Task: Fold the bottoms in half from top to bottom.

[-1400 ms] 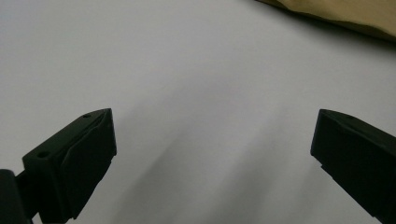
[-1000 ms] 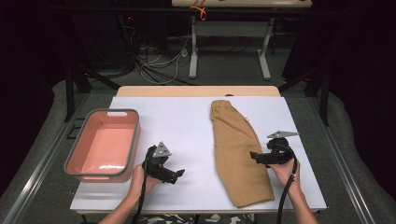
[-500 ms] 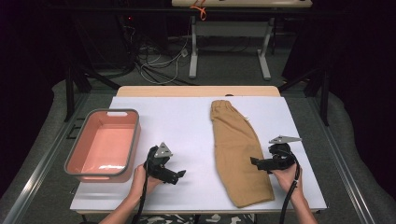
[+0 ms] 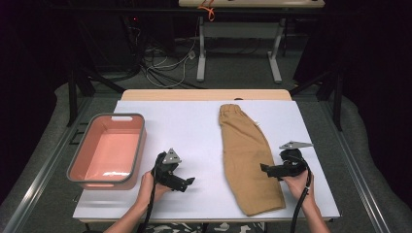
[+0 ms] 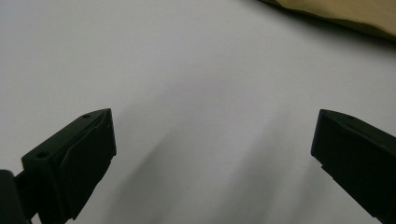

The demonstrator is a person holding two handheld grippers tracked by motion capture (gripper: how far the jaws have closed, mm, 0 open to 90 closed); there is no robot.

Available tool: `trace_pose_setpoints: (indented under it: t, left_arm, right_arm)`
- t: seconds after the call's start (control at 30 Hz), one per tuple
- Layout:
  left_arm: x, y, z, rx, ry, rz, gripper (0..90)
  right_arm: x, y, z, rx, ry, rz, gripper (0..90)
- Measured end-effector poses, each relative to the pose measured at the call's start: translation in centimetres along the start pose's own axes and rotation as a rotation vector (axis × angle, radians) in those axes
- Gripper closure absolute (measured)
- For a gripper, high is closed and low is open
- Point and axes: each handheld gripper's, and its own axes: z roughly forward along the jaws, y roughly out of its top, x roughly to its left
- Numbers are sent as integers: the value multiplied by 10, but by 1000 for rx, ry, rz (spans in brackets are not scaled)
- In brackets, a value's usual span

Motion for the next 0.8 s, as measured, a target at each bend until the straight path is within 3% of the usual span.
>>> trace_pose_setpoints:
  t: [0.4,0.57,0.8]
  left_arm:
    - [-5,15,15,8,-9,11,0]
    - [-8,22,22,6,-2,0,0]
    - [-11,37,32,-3,1,-32,1]
  right_arm:
    - [-2,0,5,15,-15,-8,97]
    - [-5,2,6,2,-43,-6,182]
    - [-12,1,7,-15,-72,28,375]
